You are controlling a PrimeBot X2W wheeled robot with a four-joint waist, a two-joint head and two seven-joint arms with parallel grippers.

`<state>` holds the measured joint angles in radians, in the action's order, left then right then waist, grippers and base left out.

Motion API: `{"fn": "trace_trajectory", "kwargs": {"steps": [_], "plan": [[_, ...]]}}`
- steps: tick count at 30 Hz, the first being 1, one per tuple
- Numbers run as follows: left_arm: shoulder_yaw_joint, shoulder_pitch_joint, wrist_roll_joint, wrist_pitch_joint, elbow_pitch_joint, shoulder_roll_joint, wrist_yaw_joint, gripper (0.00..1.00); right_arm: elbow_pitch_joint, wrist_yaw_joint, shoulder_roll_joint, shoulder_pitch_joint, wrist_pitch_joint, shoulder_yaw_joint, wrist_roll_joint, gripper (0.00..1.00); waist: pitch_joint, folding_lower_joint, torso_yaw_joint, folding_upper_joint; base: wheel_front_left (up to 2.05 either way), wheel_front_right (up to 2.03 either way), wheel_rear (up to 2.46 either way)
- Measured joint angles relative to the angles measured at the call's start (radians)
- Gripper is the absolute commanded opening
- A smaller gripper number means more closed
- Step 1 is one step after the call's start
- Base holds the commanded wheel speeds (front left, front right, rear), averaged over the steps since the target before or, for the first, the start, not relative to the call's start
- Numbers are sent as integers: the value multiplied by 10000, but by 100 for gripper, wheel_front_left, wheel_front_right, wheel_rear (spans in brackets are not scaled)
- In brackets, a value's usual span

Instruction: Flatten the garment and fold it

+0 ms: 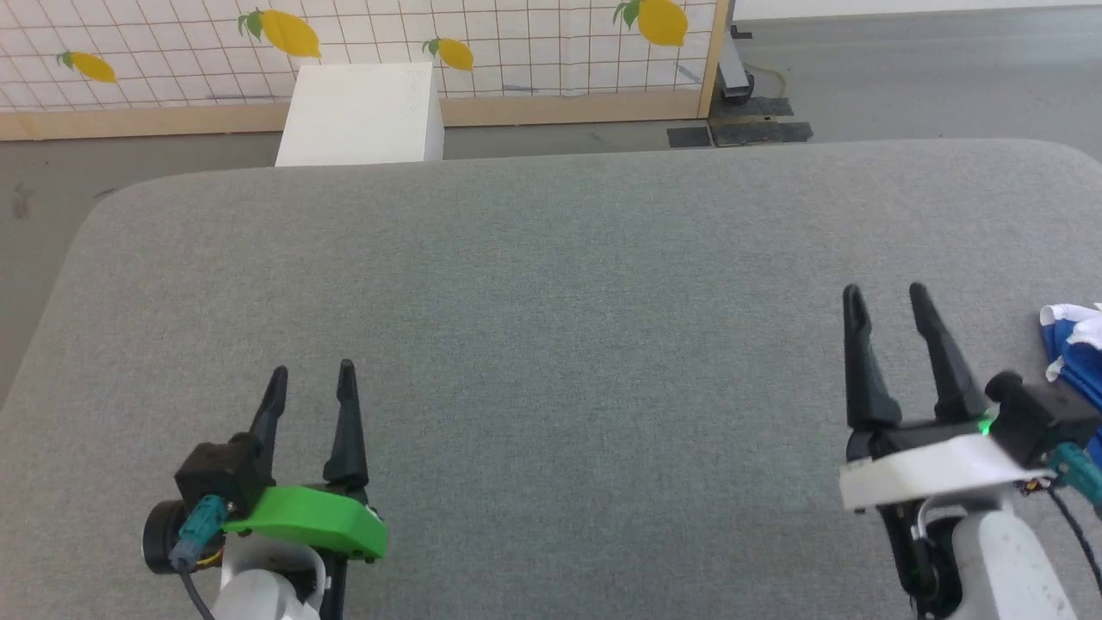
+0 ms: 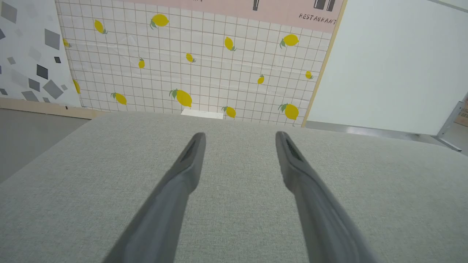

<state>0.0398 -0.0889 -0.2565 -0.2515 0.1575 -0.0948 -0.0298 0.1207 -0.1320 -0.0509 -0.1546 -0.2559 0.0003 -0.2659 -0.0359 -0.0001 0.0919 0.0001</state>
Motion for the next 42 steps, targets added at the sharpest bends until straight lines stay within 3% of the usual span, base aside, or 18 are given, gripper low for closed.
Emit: {"fn": "trace_trajectory", "kwargs": {"steps": [28, 29, 42], "plan": [[17, 174, 617, -25, 282, 244, 92, 100, 619, 0, 2, 904, 0, 184, -337, 100, -74, 0, 34, 0, 0, 0, 0], [17, 172, 614, -6, 280, 245, 92, 0, 619, 0, 2, 904, 4, 182, -341, 0, -75, 0, 33, 0, 0, 0, 0], [25, 170, 617, 153, 184, 249, 92, 0, 545, 0, 2, 903, 194, 180, -197, 0, -40, 0, -43, 0, 0, 0, 0]]}}
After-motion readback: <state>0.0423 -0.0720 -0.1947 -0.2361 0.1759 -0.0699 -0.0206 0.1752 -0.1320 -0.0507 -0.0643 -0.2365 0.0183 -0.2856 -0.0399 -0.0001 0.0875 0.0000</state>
